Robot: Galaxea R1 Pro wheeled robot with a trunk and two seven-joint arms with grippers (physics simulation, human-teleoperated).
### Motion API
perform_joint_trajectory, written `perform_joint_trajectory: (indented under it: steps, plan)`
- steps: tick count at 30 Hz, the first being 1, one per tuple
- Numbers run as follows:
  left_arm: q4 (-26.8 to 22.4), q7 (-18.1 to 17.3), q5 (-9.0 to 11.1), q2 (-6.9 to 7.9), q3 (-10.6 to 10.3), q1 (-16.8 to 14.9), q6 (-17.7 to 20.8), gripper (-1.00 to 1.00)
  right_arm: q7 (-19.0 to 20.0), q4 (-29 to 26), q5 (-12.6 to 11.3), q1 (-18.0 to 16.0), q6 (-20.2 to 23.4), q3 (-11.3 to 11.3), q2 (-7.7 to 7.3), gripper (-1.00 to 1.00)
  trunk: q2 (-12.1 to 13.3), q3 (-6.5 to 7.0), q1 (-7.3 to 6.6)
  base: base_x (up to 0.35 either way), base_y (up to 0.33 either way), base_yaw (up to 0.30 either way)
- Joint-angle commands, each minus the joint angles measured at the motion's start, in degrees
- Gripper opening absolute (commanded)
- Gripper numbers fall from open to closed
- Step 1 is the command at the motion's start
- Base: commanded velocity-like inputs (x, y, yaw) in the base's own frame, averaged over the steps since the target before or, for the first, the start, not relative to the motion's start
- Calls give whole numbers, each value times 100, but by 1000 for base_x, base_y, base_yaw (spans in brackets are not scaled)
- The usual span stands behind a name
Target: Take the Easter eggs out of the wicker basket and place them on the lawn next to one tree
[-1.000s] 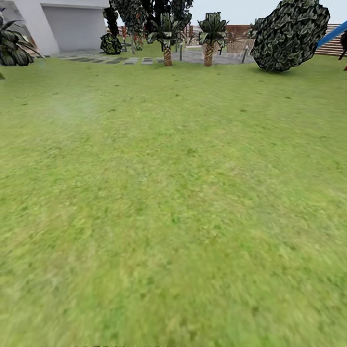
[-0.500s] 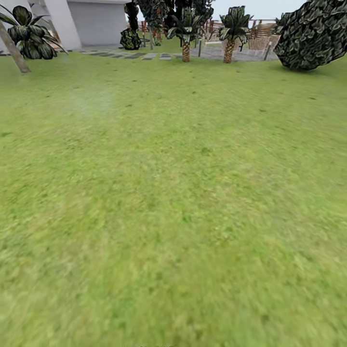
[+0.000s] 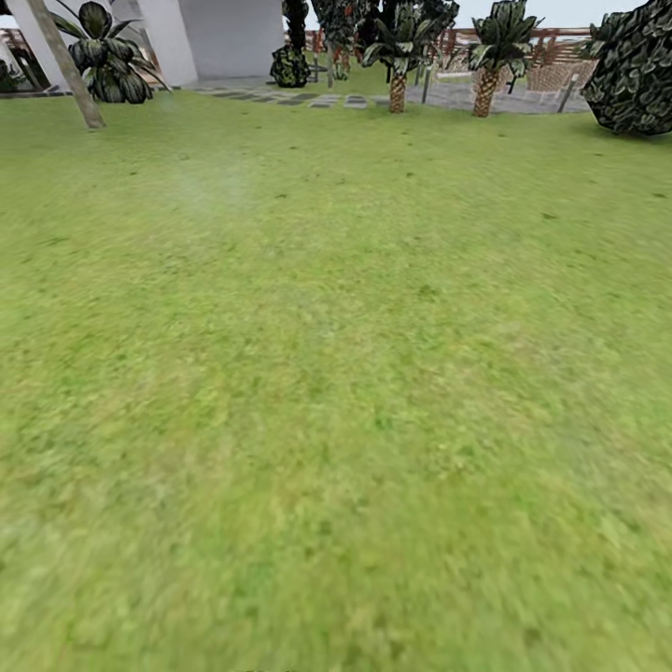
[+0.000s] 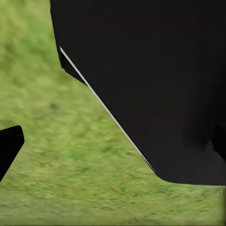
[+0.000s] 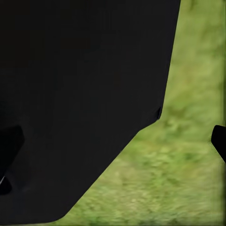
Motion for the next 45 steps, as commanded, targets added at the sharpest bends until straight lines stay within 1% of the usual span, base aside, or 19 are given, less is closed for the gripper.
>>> perform_joint_trajectory:
  steps: [1, 6, 10, 17, 45]
  plan:
    - [-11, -5, 9, 0, 5, 4, -2, 100, -4, 5, 1, -2, -19, 3, 1, 100, -2, -9, 0, 0, 0, 213]
    - [-11, -3, 9, 0, 5, 4, -2, 100, -4, 5, 11, -2, -17, 3, -9, 100, -2, -36, 0, 0, 0, 179]
    - [-11, -3, 9, 0, 5, 4, -2, 100, 0, 5, 19, -2, -11, 0, -26, 100, -2, -41, 0, 0, 0, 38]
    - [-11, -3, 9, 0, 5, 4, -2, 100, 1, 5, 25, -2, -18, 2, -12, 100, -2, -53, 0, 0, 0, 72]
    - [-11, 2, 9, 0, 5, 4, -2, 100, -4, 5, 20, -2, -19, 1, -8, 100, -2, -193, 0, 0, 0, 228]
